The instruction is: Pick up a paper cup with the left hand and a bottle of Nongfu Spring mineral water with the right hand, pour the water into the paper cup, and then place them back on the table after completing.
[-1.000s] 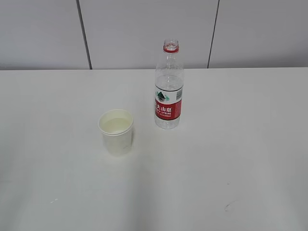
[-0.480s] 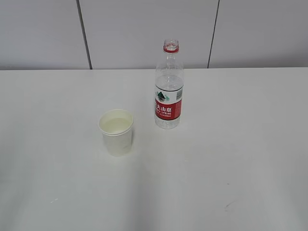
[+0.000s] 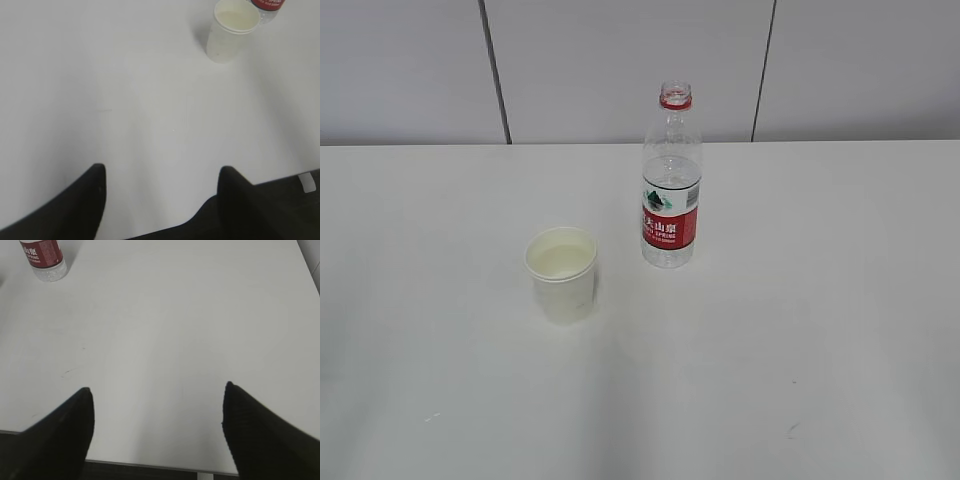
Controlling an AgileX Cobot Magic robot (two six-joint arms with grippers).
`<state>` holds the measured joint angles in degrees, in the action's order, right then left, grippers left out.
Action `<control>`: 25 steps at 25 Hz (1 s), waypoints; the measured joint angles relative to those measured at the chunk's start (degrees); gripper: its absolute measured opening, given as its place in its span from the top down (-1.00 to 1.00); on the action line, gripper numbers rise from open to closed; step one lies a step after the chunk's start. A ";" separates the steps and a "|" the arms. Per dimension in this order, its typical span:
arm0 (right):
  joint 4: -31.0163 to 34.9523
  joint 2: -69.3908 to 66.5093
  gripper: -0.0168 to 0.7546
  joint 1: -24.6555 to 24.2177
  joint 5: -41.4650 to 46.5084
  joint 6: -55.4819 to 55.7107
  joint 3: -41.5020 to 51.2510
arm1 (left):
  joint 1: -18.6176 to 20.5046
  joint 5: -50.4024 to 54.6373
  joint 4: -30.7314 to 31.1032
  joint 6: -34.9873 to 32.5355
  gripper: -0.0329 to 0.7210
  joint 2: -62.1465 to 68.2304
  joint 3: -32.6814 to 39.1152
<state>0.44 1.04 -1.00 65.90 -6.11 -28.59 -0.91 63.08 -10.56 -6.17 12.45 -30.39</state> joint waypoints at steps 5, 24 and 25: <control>0.00 0.00 -0.57 0.00 -0.12 0.00 0.00 | 0.00 0.00 0.00 0.00 -0.25 0.00 0.00; 0.00 0.00 -0.57 0.00 -0.20 0.00 0.10 | 0.00 0.34 -0.12 0.00 -0.25 -12.52 0.00; 0.00 0.00 -0.57 0.00 -0.20 0.00 0.10 | 0.00 0.34 -0.12 0.00 -0.25 -12.52 0.00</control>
<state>0.44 1.04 -1.00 65.70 -6.11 -28.50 -0.91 63.42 -10.68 -6.17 -0.08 -30.39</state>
